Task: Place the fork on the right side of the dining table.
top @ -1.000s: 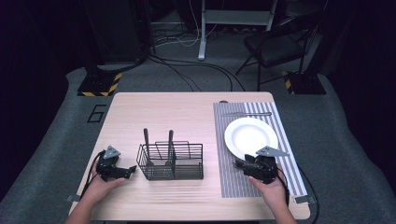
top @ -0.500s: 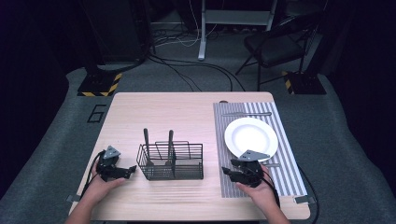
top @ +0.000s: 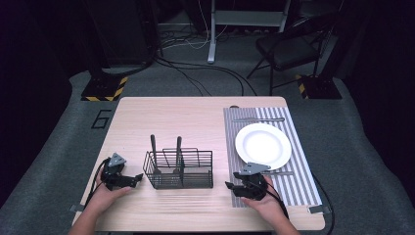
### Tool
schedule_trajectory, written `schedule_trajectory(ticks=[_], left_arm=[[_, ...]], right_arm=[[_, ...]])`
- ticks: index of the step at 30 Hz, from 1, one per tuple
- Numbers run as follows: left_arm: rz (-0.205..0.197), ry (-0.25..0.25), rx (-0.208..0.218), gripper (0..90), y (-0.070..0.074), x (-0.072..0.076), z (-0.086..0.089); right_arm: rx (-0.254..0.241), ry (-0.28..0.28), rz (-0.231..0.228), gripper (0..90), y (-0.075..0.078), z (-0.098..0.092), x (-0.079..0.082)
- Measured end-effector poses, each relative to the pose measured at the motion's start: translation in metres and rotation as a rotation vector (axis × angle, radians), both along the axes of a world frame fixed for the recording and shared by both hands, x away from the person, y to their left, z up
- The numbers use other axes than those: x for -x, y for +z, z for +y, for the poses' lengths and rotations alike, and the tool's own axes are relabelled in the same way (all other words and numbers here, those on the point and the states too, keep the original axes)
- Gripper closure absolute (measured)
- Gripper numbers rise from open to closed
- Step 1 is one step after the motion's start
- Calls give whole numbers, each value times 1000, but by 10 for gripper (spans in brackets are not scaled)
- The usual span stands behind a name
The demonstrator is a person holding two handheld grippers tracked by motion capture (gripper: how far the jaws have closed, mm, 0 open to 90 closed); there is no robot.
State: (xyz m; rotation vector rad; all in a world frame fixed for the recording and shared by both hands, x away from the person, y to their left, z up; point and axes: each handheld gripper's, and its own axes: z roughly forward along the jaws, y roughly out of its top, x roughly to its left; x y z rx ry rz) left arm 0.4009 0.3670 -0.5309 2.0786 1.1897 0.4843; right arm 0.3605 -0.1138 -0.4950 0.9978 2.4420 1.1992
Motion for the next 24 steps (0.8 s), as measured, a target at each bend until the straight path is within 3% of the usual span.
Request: schedule_trajectory(ticks=[12,24], left_arm=[[0,0,0,3,0,0,0],[0,0,0,3,0,0,0]], right_arm=[[50,42,-60,492,-12,14,5],[85,56,-54,488,-21,20,3]])
